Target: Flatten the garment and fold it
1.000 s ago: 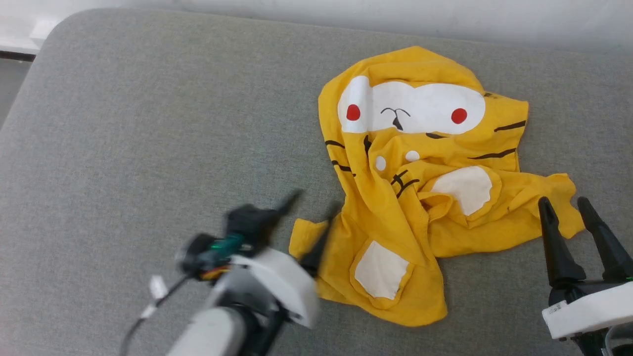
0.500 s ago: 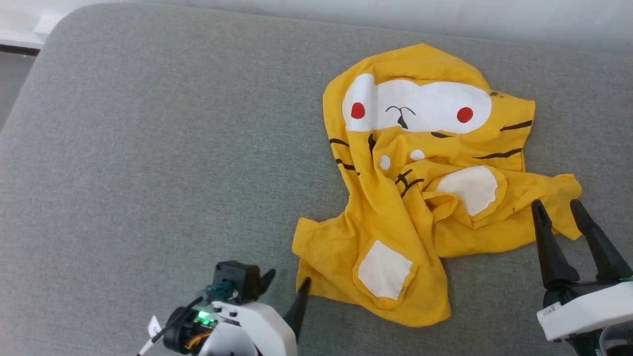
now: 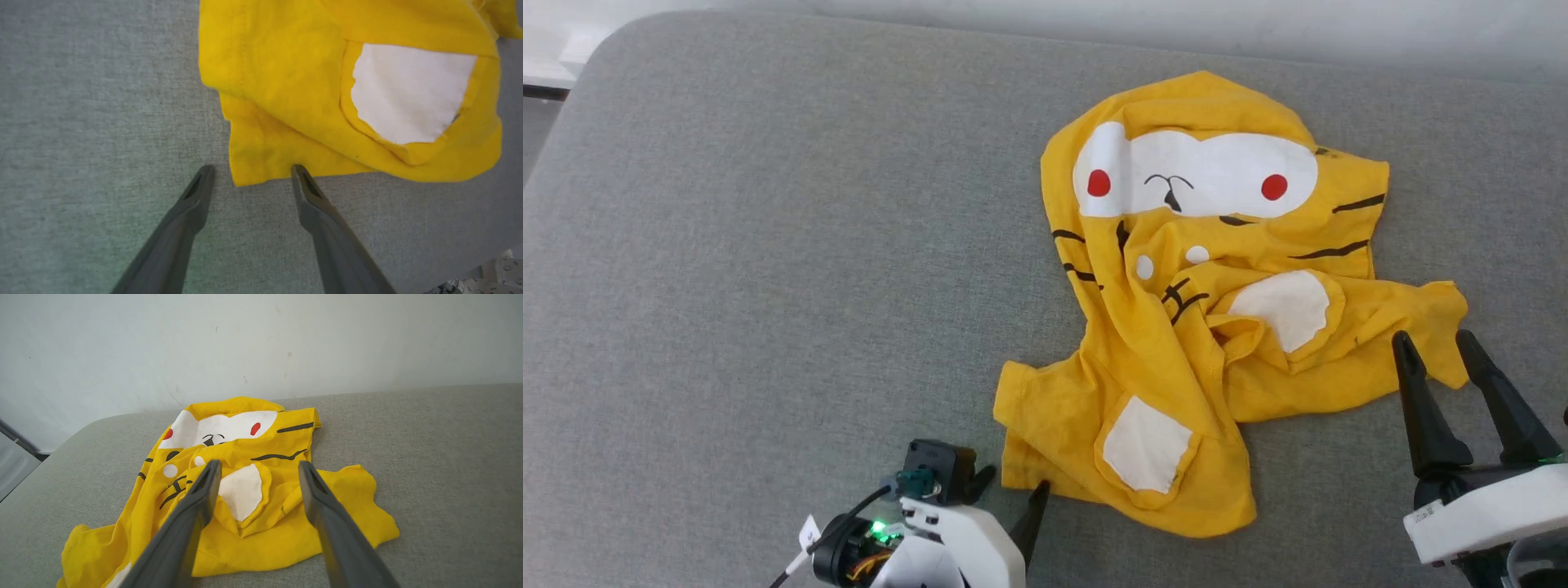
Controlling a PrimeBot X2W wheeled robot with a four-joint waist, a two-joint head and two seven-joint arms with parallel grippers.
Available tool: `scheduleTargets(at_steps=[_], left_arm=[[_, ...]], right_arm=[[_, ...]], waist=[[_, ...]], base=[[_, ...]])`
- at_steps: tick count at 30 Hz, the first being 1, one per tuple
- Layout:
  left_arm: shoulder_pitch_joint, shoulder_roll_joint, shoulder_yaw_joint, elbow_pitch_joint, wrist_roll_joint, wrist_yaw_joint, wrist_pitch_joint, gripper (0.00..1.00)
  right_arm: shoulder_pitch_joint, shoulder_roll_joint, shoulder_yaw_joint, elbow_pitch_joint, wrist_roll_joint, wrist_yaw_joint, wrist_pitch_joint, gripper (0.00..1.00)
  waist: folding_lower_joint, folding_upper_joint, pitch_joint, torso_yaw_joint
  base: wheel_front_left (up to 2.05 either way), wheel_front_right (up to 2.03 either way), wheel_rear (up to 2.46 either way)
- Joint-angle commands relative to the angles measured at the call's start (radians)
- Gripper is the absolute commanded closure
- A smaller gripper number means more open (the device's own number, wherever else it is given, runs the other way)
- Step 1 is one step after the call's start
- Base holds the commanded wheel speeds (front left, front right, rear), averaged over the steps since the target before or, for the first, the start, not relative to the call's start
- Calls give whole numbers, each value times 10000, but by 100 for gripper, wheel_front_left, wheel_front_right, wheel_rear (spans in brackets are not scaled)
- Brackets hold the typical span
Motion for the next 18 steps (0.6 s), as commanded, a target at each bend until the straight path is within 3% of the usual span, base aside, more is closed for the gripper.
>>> scheduleTargets(at_steps=[1,11,12,13,18], left_arm=[[-168,-58,10,177,20,-48,-46,0],[-673,-405,-132,1120,-330,-394,-77,0],[-671,-427,-210,1216,-429,-489,79,35],[-668,-439,-294,1273,-528,-602,229,100],[-579,-465,-397,1166,-990,-956,527,100]], right_arm=[[22,26,29,-65,-56,-7,32,0],[-22,26,-48,-128,-64,-7,61,0],[-29,26,-47,-128,-63,-7,61,0],[-36,26,-47,-125,-62,-7,62,0],[-52,26,-97,-101,-45,-7,52,0]], waist=[[0,0,14,-40],[0,0,175,-141],[0,0,182,-146],[0,0,187,-150],[0,0,182,-135]], base=[[0,0,0],[0,0,0],[0,0,0],[0,0,0],[0,0,0]])
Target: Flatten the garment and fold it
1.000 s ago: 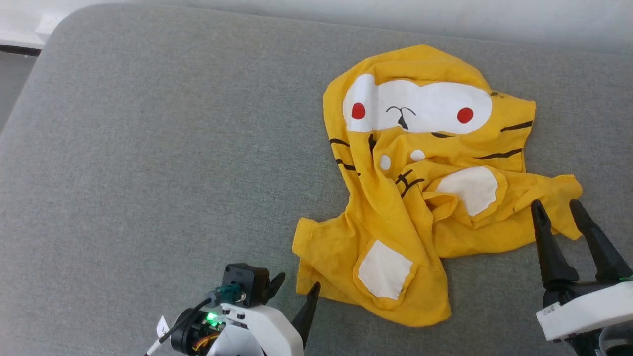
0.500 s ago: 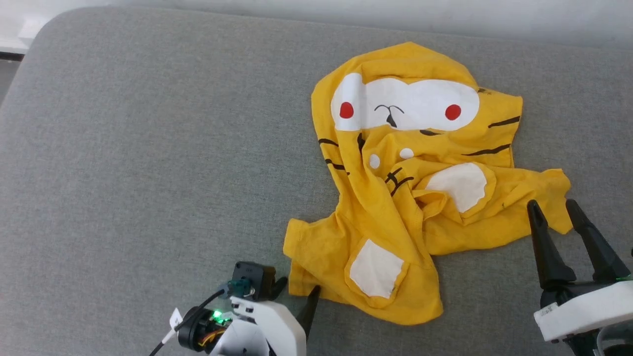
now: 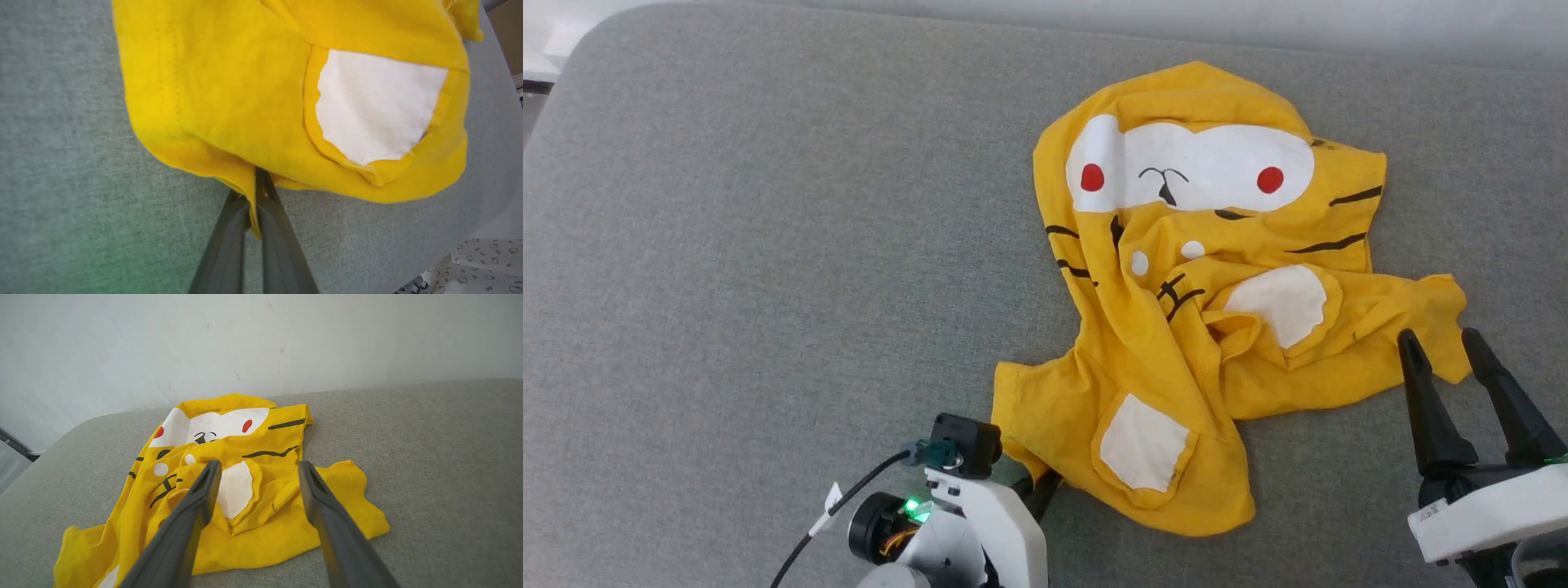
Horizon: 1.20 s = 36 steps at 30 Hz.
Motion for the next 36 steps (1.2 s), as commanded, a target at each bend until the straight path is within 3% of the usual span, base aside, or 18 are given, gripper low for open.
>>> scheduleTargets(at_steps=[1,6,9,16,24,30,36], left_arm=[[258,-71,-145,202,-120,-52,112,100],[613,-266,613,-592,-792,104,-619,100],[988,21,1143,-1125,-892,381,-875,100],[2657,1039,3002,-2784,-1351,1351,-1163,100],[3934,1744,5399,-3733,-1178,2584,-2104,100],[3786,1703,5484,-4203,-1271,2495,-2326,100],[3025,1402,4558,-4343,-1187,2139,-2327,100]], right_arm=[[-44,26,-29,-23,-27,-7,33,0],[11,26,-73,132,68,-7,-59,0],[59,26,-65,222,130,-7,-123,0],[201,26,-101,352,191,-7,-243,0],[237,26,-85,322,97,-7,-125,0],[56,26,-216,211,-415,-7,525,0],[-230,-501,-93,262,-1118,-7,2660,0]], waist=[[-1,0,-29,13],[-1,0,-285,94],[-1,0,-463,182],[-1,0,-694,425],[-1,0,-725,598],[-1,0,-531,599],[-1,0,-254,537]], base=[[0,0,0],[0,0,0],[0,0,0],[0,0,0],[0,0,0],[0,0,0],[0,0,0]])
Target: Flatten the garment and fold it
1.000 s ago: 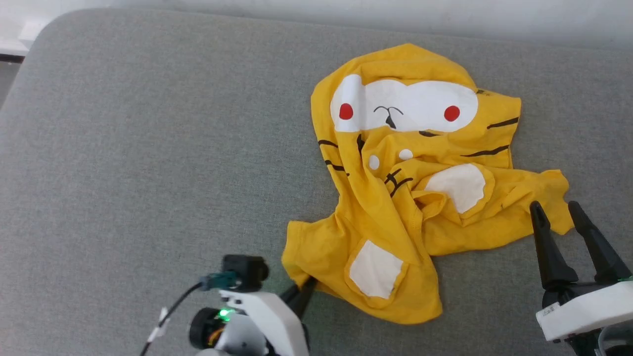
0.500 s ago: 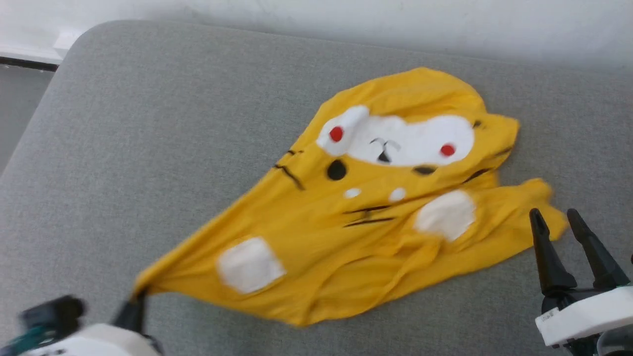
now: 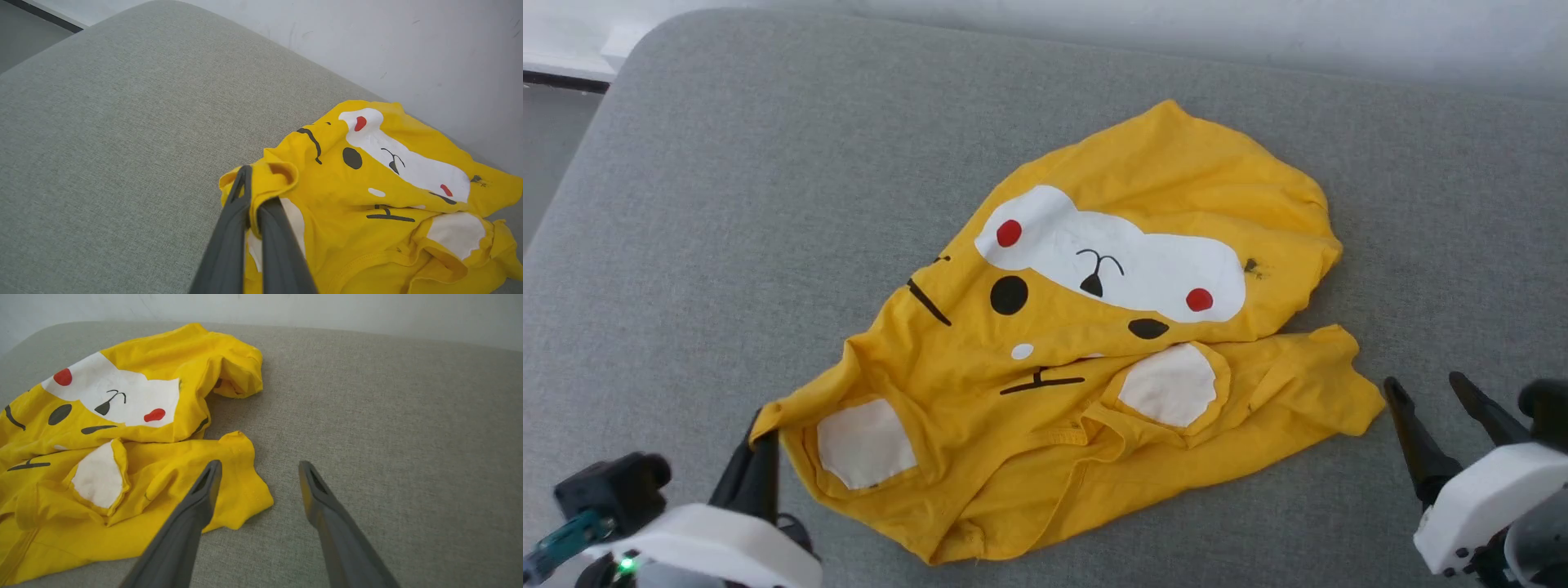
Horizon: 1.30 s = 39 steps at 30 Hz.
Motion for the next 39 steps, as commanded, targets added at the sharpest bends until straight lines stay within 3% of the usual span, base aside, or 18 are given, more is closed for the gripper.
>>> scheduleTargets(at_steps=[1,7,24,31,32,33,39], left_arm=[[-290,-68,-173,-1,122,-87,-17,100],[-927,-137,-816,237,377,-213,209,100],[-1159,-233,-1274,469,435,-266,343,100],[-1209,-273,-1376,454,428,-254,382,100],[-1227,-284,-1391,458,424,-256,380,100],[-1246,-293,-1403,464,423,-257,377,100],[-1302,-423,-1364,490,257,-310,220,100]], right_arm=[[-250,-310,37,77,20,-7,408,0],[-676,-1133,371,663,427,-7,1459,0],[-1986,-3161,2420,2463,908,-7,1966,0],[-2026,-3561,2864,2892,1371,-7,2528,1],[-2007,-3523,2815,2962,1470,-7,2639,59],[-1990,-3489,2785,2995,1540,-7,2729,100],[-2038,-2886,2173,2836,1821,-7,2365,100]], waist=[[-1,0,113,-24],[-1,0,290,39],[-1,0,449,469],[-1,0,558,504],[-1,0,574,506],[-1,0,588,508],[-1,0,535,384]], base=[[0,0,0],[0,0,0],[0,0,0],[0,0,0],[0,0,0],[0,0,0],[0,0,0]])
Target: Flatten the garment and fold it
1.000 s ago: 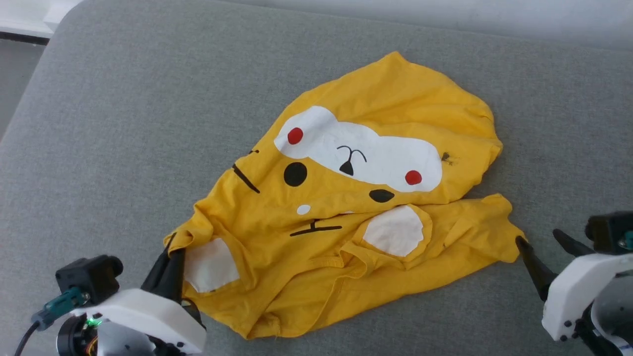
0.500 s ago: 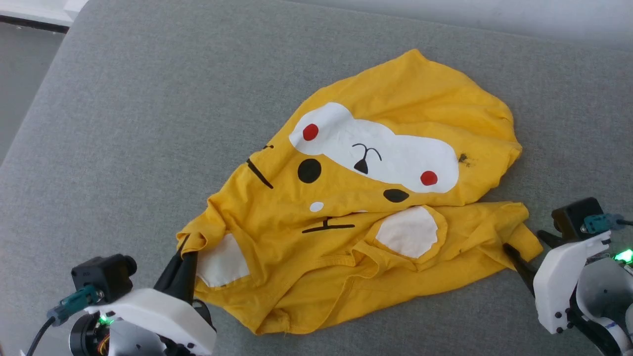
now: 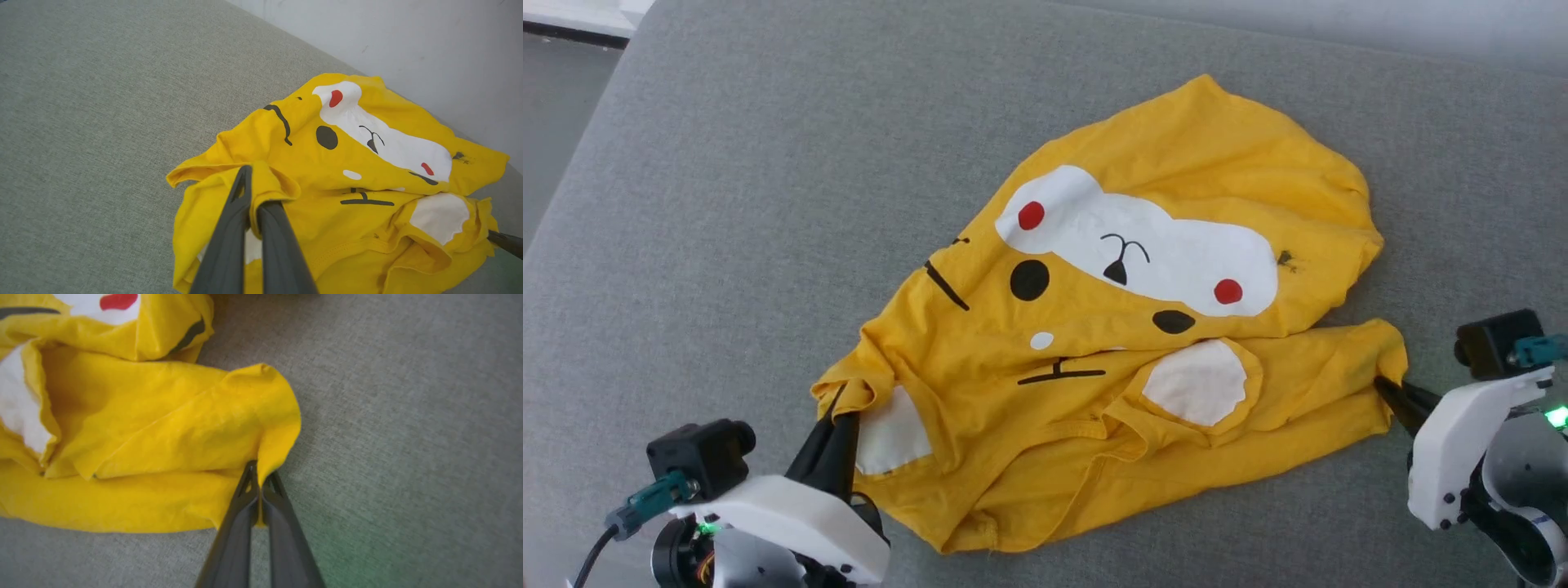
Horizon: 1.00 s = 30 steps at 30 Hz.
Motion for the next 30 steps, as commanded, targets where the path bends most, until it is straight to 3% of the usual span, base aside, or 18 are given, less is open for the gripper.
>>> scheduleTargets(at_steps=[1,10,14,21,30], left_arm=[[-205,-89,31,-3,-82,-89,-95,100],[-744,-399,564,-700,-781,-425,-689,100],[-1522,-422,1054,-1156,-947,-253,-734,100],[-3827,-215,1638,-1479,-887,357,-228,100],[-6705,405,1541,-1385,-773,643,1068,100]], right_arm=[[45,237,-126,92,80,-11,-147,100],[-1052,1789,-1647,-1375,651,-11,-1459,100],[-1877,2145,-2034,-2204,712,-11,-1615,100],[-3525,2212,-2221,-3127,676,-11,-1433,100],[-5288,2073,-2366,-3521,659,-11,-988,100]], waist=[[0,0,-80,-79],[0,0,-761,-646],[0,0,-1165,-887],[0,0,-1795,-1268],[0,0,-2205,-1723]], base=[[0,0,0],[0,0,0],[0,0,0],[0,0,0],[0,0,0]])
